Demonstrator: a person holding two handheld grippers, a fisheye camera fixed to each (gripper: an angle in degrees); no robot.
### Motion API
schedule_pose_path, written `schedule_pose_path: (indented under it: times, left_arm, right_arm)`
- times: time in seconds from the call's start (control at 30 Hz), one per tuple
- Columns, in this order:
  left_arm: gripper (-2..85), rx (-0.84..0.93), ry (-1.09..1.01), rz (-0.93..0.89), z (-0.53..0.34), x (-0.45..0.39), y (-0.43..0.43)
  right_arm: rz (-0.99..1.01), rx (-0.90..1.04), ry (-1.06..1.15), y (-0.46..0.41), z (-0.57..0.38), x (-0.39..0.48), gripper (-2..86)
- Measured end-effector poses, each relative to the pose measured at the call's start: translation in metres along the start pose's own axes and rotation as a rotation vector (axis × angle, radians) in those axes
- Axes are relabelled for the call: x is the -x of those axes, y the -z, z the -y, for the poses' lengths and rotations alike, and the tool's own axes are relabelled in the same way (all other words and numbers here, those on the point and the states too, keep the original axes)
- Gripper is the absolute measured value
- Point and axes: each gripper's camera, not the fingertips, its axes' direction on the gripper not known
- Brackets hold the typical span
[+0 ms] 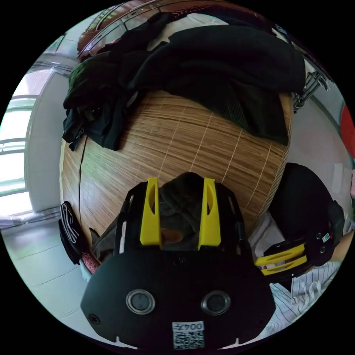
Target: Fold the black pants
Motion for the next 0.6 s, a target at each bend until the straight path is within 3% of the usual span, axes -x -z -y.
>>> schedule_pose_path:
  times: [0.13,0.23,0.47,0.6]
  left_arm:
    - [7.6,0.020,-0.042,0.018,0.013,-0.008,-0.007]
    - [3.8,-0.012,-0.050,0.170,0.006,-0.005,0.008]
    - [2.0,-0.140,-0.012,0.106,-0.058,0.023,0.098]
    - [2.2,-0.171,-0.023,0.130,-0.085,0.006,0.148]
  right_arm:
    - [-0.015,-0.009,0.006,-0.021,-0.014,-0.004,5.5]
    - [-0.057,-0.041,0.047,-0.038,-0.029,0.002,10.0]
    - [-0.488,-0.261,0.274,-0.067,-0.041,0.082,16.9]
    - [-0.611,-0.355,0.408,-0.119,-0.028,0.149,18.4]
